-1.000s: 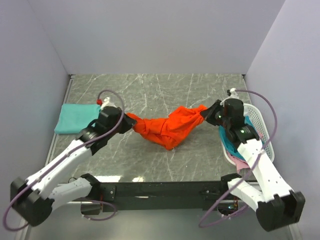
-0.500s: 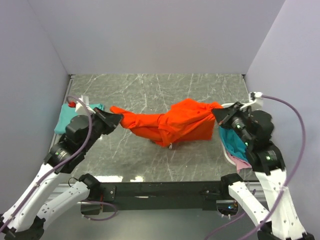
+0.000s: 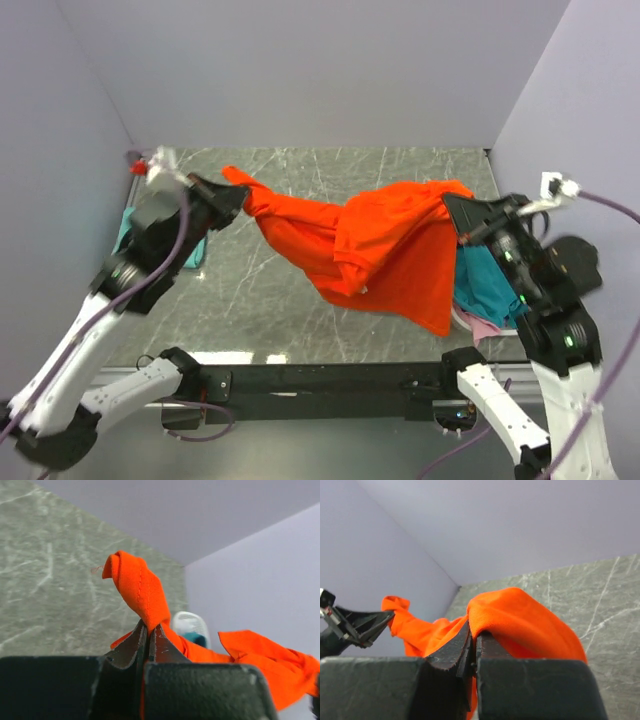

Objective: Fold and stack the t-shirts
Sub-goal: Flatten the tshirt out

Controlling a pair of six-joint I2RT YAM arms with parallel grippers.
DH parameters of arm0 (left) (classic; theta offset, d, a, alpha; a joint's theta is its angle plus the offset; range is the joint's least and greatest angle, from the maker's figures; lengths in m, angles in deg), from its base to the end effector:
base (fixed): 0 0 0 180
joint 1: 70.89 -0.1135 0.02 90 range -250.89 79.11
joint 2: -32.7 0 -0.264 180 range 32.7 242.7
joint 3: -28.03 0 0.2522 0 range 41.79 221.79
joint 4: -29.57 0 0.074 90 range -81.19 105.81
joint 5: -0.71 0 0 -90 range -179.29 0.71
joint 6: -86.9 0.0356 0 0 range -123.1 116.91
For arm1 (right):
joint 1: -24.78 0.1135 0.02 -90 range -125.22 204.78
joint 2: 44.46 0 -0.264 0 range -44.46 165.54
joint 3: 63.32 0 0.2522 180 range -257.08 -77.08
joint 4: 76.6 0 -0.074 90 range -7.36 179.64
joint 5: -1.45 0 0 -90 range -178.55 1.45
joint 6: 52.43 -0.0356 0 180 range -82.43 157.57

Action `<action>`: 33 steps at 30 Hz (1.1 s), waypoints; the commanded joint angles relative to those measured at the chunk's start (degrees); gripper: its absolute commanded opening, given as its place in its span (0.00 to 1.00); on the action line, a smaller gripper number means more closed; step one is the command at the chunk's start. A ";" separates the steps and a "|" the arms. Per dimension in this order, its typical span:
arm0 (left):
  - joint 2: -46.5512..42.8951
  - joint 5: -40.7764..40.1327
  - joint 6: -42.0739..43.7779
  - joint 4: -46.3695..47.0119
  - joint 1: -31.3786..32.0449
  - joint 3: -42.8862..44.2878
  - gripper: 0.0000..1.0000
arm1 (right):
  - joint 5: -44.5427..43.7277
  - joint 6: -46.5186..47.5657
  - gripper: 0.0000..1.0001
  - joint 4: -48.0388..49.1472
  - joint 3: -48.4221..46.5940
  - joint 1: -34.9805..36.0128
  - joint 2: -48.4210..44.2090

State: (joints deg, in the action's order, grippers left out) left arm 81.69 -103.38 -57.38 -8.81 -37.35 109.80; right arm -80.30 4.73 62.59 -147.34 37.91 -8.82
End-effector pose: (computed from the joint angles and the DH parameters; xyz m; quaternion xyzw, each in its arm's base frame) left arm 0.1438 -0.0849 0.4387 -0.2134 0.7084 -0.3969 0.5433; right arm 0.0780 0.0234 0.4703 0.0592 0.6567 0.3366 0.6722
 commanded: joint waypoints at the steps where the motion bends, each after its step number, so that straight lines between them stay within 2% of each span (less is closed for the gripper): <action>1: 10.38 -2.62 3.04 -1.13 -2.59 6.23 0.01 | 0.62 2.25 0.00 5.95 -0.93 0.06 10.03; 4: 17.52 7.11 4.71 0.18 -10.58 10.81 0.01 | -0.95 3.83 0.00 4.82 -5.40 -0.12 16.63; 5: 19.11 9.75 4.80 0.10 -15.04 12.22 0.01 | -1.57 4.62 0.00 4.20 -8.46 -0.20 17.96; 7: 22.89 13.63 5.41 -0.51 -18.23 16.25 0.01 | -2.01 4.98 0.00 3.32 -10.77 -0.20 19.99; 10: 24.83 13.56 6.99 -2.18 -20.70 19.26 0.01 | -0.26 4.89 0.00 2.00 -12.97 -0.03 19.13; 13: 23.79 12.07 7.08 -2.98 -21.85 17.26 0.01 | 4.22 1.57 0.00 3.75 -7.89 0.84 15.01; 15: 21.51 10.49 6.56 -3.06 -22.38 13.92 0.01 | 3.27 -0.37 0.00 3.76 0.09 3.03 12.28; 18: 18.61 4.87 4.80 -2.62 -24.65 0.60 0.07 | -1.72 -4.41 0.03 4.28 14.76 13.56 6.83; 19: 18.25 3.73 4.54 -3.49 -25.62 -1.71 0.16 | -2.27 -7.47 0.04 5.85 18.54 20.73 5.07; 20: 18.24 2.50 4.19 -4.29 -28.33 -3.83 0.17 | -2.27 -9.94 0.06 7.95 26.58 23.76 4.71; 21: 18.77 -0.04 2.97 -5.25 -29.66 -6.98 0.20 | -2.45 -12.66 0.13 10.93 29.45 26.14 5.66; 22: 19.47 0.28 2.95 -6.04 -31.06 -7.88 0.37 | -1.75 -14.78 0.21 11.57 31.65 30.69 7.06; 23: 20.34 1.59 3.91 -6.84 -33.34 -8.33 0.50 | -1.57 -14.71 0.33 10.54 31.15 32.82 8.73; 24: 21.92 2.48 3.92 -7.63 -33.36 -8.59 0.65 | -4.79 -14.27 0.37 5.83 29.84 35.63 10.66; 25: 22.54 2.57 3.92 -8.07 -33.36 -8.77 0.92 | -8.13 -13.57 0.43 3.60 27.22 37.92 13.20; 26: 22.90 3.36 3.49 -8.60 -33.36 -8.86 0.99 | -11.47 -13.13 0.53 2.02 26.15 41.33 14.19; 27: 22.99 5.37 3.48 -8.34 -33.36 -9.47 1.00 | -13.85 -12.95 0.59 -0.44 25.09 41.71 15.24; 28: 22.64 6.78 3.65 -7.47 -33.36 -10.08 0.99 | -17.70 -12.95 0.60 -1.42 23.26 41.72 15.51; 29: 22.03 8.10 3.40 -5.81 -33.36 -10.78 0.99 | -19.48 -12.69 0.70 -2.21 22.37 41.72 15.69; 32: 18.61 11.62 3.57 -3.77 -32.32 -13.60 0.99 | -26.51 -11.98 0.85 -3.89 20.87 41.46 15.34; 33: 16.77 11.02 3.31 -3.94 -31.61 -14.73 0.99 | -28.71 -12.33 0.86 -5.02 20.78 41.37 15.08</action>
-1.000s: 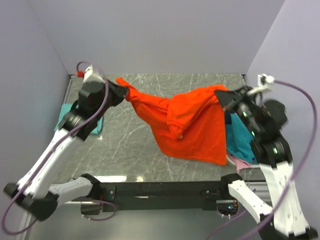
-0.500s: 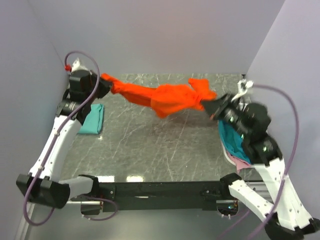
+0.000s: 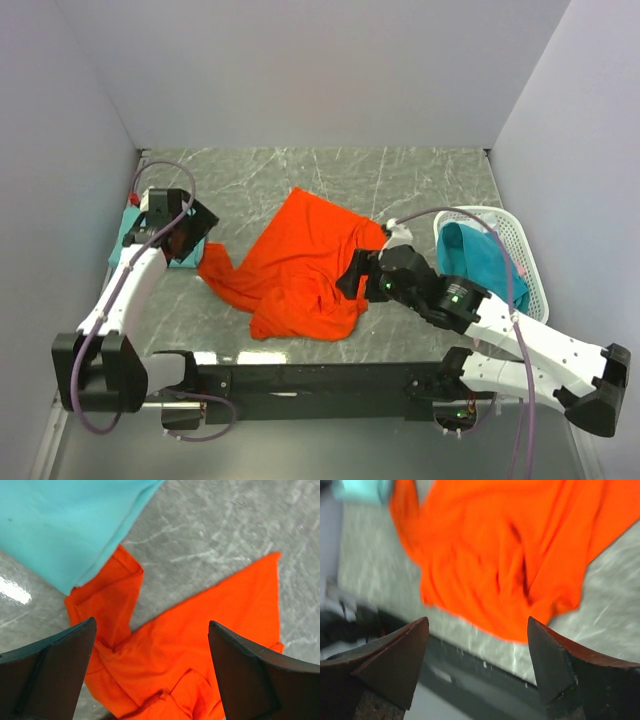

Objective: Fold and stack the t-shirts
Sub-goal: Flatten the tshirt out

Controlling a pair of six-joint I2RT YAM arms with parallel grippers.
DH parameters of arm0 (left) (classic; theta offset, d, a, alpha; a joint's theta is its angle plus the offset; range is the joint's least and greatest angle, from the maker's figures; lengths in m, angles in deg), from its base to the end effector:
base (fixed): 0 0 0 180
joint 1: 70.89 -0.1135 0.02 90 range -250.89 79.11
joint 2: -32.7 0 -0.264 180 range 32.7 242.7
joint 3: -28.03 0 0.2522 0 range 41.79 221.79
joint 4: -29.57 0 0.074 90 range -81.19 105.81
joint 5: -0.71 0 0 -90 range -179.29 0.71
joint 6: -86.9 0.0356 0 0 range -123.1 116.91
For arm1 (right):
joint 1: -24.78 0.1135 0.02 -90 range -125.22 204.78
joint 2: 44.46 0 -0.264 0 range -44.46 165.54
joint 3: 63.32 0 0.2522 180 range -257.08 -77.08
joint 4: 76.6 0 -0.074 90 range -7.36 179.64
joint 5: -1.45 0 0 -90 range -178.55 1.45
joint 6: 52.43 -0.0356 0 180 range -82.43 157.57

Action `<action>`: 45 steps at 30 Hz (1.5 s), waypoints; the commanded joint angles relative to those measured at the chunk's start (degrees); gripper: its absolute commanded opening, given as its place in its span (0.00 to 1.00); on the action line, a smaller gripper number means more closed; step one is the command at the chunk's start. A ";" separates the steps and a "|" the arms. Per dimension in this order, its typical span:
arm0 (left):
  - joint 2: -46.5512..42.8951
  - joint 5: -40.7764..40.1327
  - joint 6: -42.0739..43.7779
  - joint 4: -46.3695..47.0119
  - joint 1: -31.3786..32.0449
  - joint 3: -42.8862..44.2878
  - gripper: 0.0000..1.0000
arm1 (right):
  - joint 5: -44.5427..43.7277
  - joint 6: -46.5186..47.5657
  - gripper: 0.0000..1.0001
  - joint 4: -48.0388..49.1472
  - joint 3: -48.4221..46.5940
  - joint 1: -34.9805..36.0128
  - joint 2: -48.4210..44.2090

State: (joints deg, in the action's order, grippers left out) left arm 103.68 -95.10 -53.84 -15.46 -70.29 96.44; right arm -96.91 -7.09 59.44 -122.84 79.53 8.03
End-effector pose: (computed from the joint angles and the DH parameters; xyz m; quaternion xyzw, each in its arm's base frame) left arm 0.2597 0.0009 0.2710 -0.4111 0.8356 -0.1139 0.3460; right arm 0.1178 0.1578 0.2882 -0.0460 0.8917 0.2977 0.3379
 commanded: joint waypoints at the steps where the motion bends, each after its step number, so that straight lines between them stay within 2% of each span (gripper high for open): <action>1: -6.28 0.99 -0.50 2.53 2.46 -2.00 1.00 | -14.12 -1.64 0.86 -2.84 -3.99 -0.42 -1.78; 2: -7.16 0.45 -1.11 2.35 5.17 -2.70 0.99 | -19.01 -2.52 0.87 -3.98 -4.16 -0.86 -1.95; 5: -9.98 -0.17 -1.29 3.67 11.76 -5.08 1.00 | -22.75 -4.99 0.88 -6.80 -4.34 -3.75 -2.56; 8: -10.51 1.31 -1.73 6.03 19.05 -7.01 0.99 | -18.29 -3.07 0.89 -3.39 -1.89 -9.37 -4.15; 10: -9.20 1.41 -2.43 8.23 24.41 -7.81 0.99 | -10.38 -1.31 0.89 0.39 0.65 -14.63 -5.03; 12: -6.04 1.67 -3.05 9.90 28.12 -7.55 0.99 | -5.90 -0.51 0.89 1.89 1.89 -16.94 -5.21; 17: 5.46 -2.28 -3.40 8.86 39.71 -2.02 0.99 | -5.70 0.81 0.89 0.67 2.52 -19.14 -3.71; 19: 12.49 -5.16 -4.10 6.67 41.84 2.37 0.99 | -4.83 1.68 0.89 1.71 2.86 -19.67 -3.01; 23: 19.36 -6.15 -5.16 4.63 43.08 6.60 0.99 | -0.97 4.49 0.89 5.40 2.78 -21.16 -0.82; 28: 16.57 -5.71 -6.56 7.45 43.08 2.66 0.99 | 2.81 6.69 0.89 10.85 -0.28 -23.45 7.87; 33: 10.68 -9.75 -9.81 4.64 43.08 -3.40 0.99 | 10.72 7.48 0.89 16.47 -8.88 -24.07 22.81; 39: -0.30 -13.79 -14.12 1.47 42.82 -11.23 0.99 | 15.73 9.41 0.89 17.88 -21.63 -23.89 41.08; 42: -5.49 -15.90 -16.14 -0.54 41.94 -14.22 0.99 | 15.04 10.29 0.89 16.05 -25.60 -22.75 46.90; 45: -9.19 -16.96 -18.07 -2.83 40.45 -16.15 0.99 | 11.88 11.09 0.89 16.48 -24.74 -20.64 48.76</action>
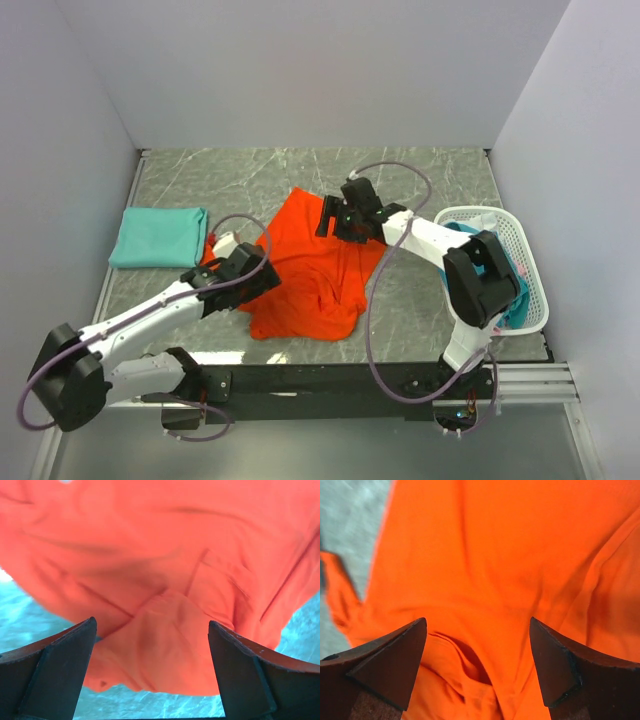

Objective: Fold and stack the t-shirts
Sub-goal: Flatten the tshirt out

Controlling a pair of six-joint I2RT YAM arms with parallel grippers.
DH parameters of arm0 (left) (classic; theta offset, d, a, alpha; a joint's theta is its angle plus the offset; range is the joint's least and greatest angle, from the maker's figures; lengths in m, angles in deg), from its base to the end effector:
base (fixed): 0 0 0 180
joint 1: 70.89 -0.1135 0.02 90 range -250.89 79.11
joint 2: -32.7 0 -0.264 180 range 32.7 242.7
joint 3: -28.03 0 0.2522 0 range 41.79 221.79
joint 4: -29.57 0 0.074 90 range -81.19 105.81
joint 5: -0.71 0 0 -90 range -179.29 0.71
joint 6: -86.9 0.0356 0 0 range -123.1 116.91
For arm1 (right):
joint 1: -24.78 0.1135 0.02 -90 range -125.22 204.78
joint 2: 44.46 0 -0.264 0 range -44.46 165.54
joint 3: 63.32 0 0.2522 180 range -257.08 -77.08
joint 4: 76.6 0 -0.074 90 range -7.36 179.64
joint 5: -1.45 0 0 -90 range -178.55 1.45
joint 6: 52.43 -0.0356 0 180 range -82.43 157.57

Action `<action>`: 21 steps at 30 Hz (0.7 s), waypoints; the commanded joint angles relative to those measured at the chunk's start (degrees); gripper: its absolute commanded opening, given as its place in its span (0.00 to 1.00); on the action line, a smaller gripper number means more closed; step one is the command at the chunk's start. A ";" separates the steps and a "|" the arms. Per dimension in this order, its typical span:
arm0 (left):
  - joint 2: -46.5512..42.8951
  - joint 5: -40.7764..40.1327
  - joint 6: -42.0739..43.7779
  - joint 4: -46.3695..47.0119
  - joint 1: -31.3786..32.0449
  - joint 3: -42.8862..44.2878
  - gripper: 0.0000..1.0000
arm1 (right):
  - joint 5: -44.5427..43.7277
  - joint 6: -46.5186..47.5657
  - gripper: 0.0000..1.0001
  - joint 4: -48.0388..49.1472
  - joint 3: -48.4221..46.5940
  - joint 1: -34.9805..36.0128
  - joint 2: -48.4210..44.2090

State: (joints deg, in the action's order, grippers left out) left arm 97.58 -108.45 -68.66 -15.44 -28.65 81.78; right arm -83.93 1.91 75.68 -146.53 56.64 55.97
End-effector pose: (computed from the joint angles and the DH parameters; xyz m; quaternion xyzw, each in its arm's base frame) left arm 0.1673 -0.1361 0.2145 -0.2381 0.9141 -0.1382 0.2978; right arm 0.3265 0.2063 0.2211 0.0152 0.9229 0.2437 0.2976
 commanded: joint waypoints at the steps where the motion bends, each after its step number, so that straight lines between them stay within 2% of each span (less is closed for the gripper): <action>1: -3.88 -3.87 -3.95 -3.29 -1.98 -1.75 1.00 | -1.63 2.00 0.89 0.42 -0.25 2.59 0.92; 6: -7.31 -6.50 -6.42 -5.66 -3.13 -2.37 0.99 | -6.46 0.07 0.89 1.21 8.60 5.05 -1.36; 14: -8.54 -10.98 -8.27 -9.09 -4.36 0.52 0.99 | -4.71 -5.20 0.89 5.43 27.16 5.76 -9.79; 17: -8.72 -12.57 -7.83 -9.27 -4.79 1.67 0.99 | -3.83 -8.72 0.88 5.87 34.28 7.24 -15.85; 21: -8.72 -13.62 -7.39 -9.01 -5.50 2.46 1.00 | -8.31 -15.46 0.88 0.36 42.80 13.39 -27.02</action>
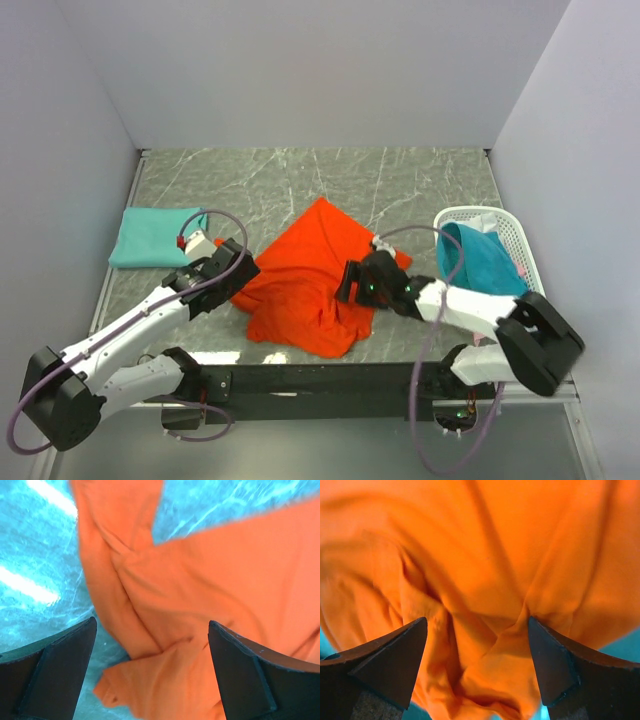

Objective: Fold and stack the t-shirts
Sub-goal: Flatten the tshirt out

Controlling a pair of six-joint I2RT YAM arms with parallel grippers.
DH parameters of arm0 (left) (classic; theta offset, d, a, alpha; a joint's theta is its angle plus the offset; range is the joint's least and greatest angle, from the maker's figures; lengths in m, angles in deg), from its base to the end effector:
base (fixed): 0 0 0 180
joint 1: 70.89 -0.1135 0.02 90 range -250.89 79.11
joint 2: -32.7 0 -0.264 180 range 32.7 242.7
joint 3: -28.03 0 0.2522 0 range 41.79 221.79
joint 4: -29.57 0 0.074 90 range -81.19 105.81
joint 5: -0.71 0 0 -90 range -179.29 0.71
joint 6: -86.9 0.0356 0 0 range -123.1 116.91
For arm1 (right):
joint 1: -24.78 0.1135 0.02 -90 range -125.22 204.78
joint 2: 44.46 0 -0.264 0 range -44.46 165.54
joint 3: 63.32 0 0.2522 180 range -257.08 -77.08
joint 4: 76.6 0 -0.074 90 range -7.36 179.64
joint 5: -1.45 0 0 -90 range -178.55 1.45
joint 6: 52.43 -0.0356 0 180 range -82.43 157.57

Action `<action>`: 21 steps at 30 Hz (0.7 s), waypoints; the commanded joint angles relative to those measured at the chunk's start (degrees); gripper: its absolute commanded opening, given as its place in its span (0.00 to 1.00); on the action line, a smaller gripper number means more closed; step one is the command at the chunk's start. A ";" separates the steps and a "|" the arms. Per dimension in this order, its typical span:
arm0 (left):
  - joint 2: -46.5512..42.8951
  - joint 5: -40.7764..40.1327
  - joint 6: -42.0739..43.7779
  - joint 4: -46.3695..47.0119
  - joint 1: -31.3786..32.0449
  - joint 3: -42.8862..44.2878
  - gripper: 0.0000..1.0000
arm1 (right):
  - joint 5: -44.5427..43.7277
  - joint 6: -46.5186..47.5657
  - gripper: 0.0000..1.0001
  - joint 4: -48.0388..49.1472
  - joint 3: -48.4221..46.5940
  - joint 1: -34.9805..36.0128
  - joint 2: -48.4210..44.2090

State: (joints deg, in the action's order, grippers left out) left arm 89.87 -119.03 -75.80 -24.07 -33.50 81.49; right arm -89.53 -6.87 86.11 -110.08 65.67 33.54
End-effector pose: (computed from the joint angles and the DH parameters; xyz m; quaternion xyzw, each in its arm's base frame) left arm 0.1578 -0.0984 0.2307 -0.3500 0.8620 -0.0816 0.3575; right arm 0.1919 0.1654 0.1588 0.0320 0.9347 0.2341 0.2658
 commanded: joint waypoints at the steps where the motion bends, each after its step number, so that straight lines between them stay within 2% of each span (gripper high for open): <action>1: -0.92 -3.22 0.02 -0.29 -1.26 2.84 0.99 | -3.68 -7.92 0.88 -11.14 7.41 5.77 -6.70; 6: 0.22 -1.38 2.30 1.55 -4.77 3.19 0.99 | -8.51 -16.88 0.88 -21.93 11.19 16.75 -20.50; 8: 1.45 0.64 4.93 3.83 -7.06 3.54 1.00 | -9.92 -17.43 0.88 -24.58 11.11 18.09 -25.67; 14: 10.39 3.28 10.82 8.50 -10.58 9.59 0.99 | -17.03 -12.70 0.94 -27.50 4.88 18.00 -33.25; 16: 13.92 4.42 13.10 9.03 -11.10 12.31 0.99 | -22.37 -12.51 0.98 -27.84 2.42 17.57 -33.52; 21: 27.28 7.14 15.67 8.59 -12.60 20.76 0.99 | -23.47 -9.80 1.00 -29.70 -2.51 10.98 -32.38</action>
State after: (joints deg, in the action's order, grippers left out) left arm 112.64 -114.53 -63.78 -17.08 -45.44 98.28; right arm -108.04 -19.05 58.04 -109.57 79.68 1.06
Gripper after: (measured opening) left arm 0.995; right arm 0.994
